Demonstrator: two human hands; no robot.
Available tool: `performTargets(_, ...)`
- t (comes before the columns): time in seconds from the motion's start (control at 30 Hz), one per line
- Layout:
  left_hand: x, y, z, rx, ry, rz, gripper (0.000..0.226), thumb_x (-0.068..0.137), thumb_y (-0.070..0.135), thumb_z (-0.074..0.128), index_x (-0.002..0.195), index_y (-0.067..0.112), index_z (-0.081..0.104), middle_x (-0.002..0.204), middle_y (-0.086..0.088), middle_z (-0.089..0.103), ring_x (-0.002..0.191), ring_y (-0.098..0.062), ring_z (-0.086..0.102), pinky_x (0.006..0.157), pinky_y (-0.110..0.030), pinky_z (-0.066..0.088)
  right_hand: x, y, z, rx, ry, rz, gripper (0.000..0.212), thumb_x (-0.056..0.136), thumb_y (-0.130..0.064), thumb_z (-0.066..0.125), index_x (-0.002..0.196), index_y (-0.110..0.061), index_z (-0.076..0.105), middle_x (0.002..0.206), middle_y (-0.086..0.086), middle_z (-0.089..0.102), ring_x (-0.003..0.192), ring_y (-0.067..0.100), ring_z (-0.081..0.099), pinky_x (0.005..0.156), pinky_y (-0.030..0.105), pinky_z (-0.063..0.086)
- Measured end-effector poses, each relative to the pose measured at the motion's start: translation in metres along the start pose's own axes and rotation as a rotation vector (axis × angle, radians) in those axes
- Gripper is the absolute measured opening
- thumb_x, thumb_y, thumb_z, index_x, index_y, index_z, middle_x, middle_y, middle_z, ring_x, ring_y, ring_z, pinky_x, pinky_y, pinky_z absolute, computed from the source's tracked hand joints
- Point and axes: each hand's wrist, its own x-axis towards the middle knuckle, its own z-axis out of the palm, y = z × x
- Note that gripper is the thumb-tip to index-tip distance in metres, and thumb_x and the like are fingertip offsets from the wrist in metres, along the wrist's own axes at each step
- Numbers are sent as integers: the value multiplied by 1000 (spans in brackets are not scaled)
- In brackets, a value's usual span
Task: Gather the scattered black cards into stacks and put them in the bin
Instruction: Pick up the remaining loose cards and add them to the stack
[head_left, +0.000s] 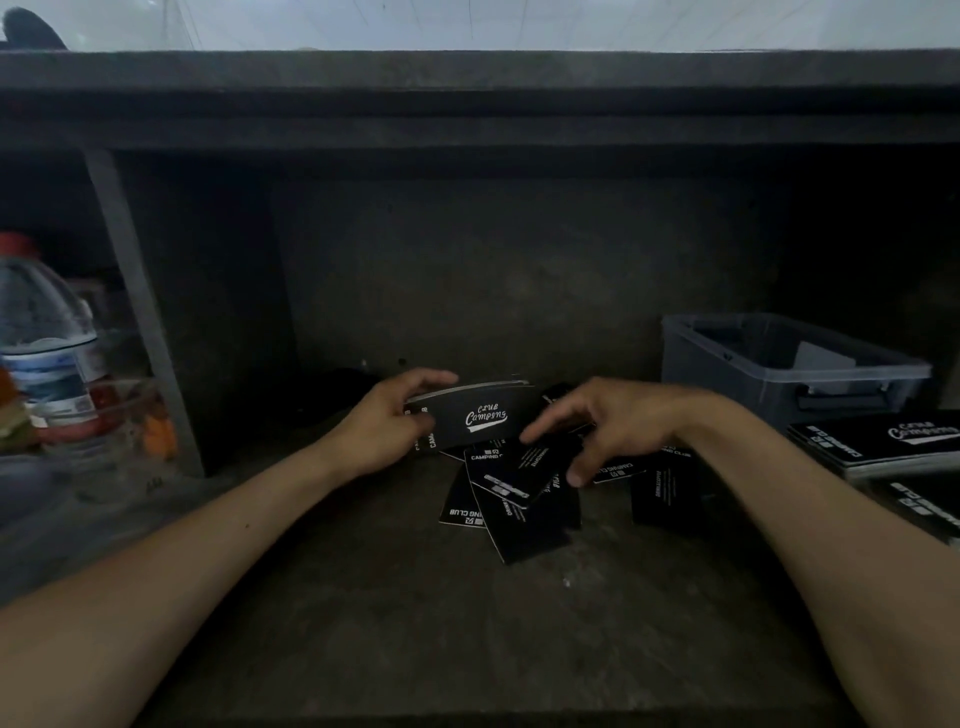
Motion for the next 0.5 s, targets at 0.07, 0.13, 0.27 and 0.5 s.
performTargets(0.07,0,0,1,15,-2,0,56,87,-17,52,124,24,60,117,8,68,94,10,65,81,-9,51,1,-1,-1,-29,52,18,58,68,-19,86,119,-39,66,111,-21,67,102,-7,59,83,7,42)
performTargets(0.13,0,2,2,5,2,-5,54,88,-16,52,122,25,61,115,9,68,92,11,65,81,-10,51,2,1,-3,-40,74,28,52,67,-25,87,114,-38,69,93,-20,70,82,-10,62,73,7,42)
performTargets(0.27,-1,6,2,-95,-19,-49,48,91,-13,50,115,26,64,110,10,71,94,4,67,78,-10,51,1,4,1,-99,108,55,40,71,-36,84,109,-33,73,92,-16,70,82,-5,62,76,11,44)
performTargets(0.5,-9,12,-3,-5,-115,-20,56,73,60,78,122,37,64,114,19,72,106,4,66,85,-12,51,10,-1,2,-116,592,-139,12,91,-25,67,97,-20,76,85,-15,70,67,-20,56,66,-1,37)
